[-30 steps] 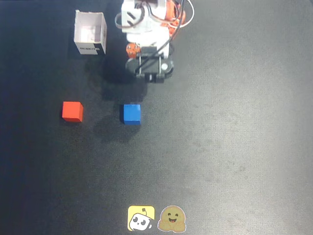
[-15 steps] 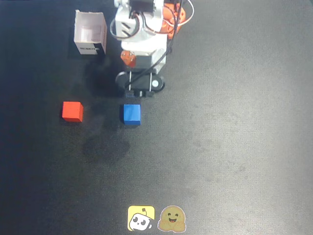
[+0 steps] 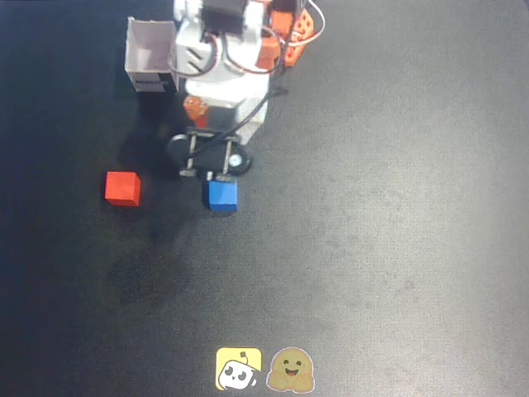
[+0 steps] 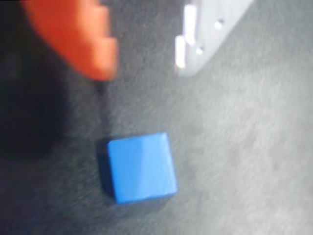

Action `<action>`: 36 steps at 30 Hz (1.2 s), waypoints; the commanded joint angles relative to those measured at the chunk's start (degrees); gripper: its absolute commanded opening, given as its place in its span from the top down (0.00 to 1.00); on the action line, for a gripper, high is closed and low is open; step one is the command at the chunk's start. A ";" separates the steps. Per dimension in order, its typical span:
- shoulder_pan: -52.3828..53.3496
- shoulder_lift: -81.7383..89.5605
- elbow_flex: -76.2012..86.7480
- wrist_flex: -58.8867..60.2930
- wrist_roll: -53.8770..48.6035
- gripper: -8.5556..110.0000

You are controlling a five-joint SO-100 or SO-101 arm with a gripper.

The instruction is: Put the red cube on top of the blue cube.

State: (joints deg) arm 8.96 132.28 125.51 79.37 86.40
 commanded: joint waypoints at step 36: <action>24.17 -30.67 -24.17 -6.59 -25.58 0.80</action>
State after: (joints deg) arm 31.99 102.39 104.33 74.18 63.11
